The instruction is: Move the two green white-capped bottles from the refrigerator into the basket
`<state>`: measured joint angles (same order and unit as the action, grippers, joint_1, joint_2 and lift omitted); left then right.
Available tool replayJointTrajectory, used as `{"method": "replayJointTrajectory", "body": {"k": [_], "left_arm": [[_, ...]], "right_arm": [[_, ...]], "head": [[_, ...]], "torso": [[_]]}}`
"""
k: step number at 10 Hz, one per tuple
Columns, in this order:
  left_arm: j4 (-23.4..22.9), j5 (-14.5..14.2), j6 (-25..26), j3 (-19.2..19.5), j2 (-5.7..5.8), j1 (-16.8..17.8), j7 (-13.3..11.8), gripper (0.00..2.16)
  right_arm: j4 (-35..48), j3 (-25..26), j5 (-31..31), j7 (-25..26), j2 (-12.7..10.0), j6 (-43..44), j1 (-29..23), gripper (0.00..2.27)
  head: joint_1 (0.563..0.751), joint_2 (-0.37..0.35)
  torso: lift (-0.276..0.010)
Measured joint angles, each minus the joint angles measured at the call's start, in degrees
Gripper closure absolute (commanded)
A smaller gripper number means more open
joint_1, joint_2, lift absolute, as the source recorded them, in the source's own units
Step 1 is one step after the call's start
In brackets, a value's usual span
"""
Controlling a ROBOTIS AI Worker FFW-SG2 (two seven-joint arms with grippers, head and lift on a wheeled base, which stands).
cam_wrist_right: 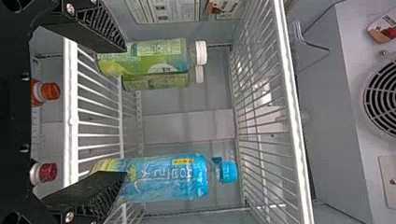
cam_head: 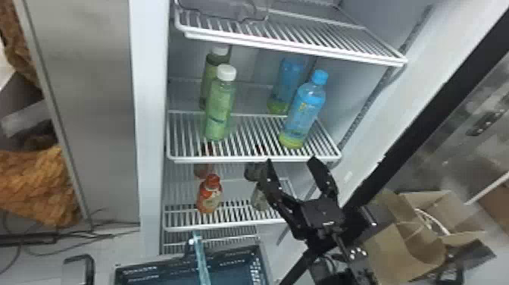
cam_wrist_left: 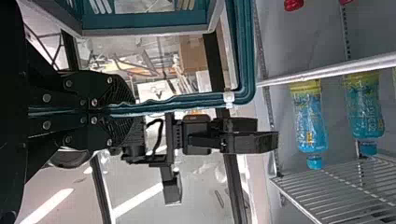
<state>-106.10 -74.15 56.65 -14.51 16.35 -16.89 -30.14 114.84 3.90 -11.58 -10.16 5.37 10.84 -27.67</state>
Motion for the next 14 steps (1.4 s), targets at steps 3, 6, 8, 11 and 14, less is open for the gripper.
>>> {"method": "replayJointTrajectory", "body": {"k": [3, 6, 8, 11, 14], "left_arm": [[0.00, 0.01, 0.02, 0.08, -0.09, 0.15, 0.00, 1.17], [0.00, -0.30, 0.02, 0.27, -0.25, 0.13, 0.00, 1.17], [0.00, -0.34, 0.02, 0.51, -0.36, 0.02, 0.00, 1.17], [0.00, -0.34, -0.12, 0.68, -0.44, 0.01, 0.00, 1.17], [0.00, -0.34, -0.24, 0.79, -0.52, 0.01, 0.00, 1.17]], "right_arm": [[-6.24, -1.55, 0.35, -2.16, 1.07, 1.08, 6.69, 0.10], [-11.35, -2.63, 0.48, -4.55, 1.60, 1.12, 13.31, 0.10], [-13.75, -2.69, 0.63, -7.48, 1.79, -3.04, 17.50, 0.10], [-16.07, -4.24, 0.39, -8.30, 2.29, -4.77, 22.12, 0.09], [-17.11, -5.08, -0.42, -9.50, 2.63, -7.12, 24.98, 0.09]], "head": [[0.695, -0.350], [0.695, -0.350], [0.695, -0.350], [0.695, -0.334], [0.695, -0.315]], "torso": [[-0.004], [-0.004], [-0.004], [-0.004], [-0.004]]}}
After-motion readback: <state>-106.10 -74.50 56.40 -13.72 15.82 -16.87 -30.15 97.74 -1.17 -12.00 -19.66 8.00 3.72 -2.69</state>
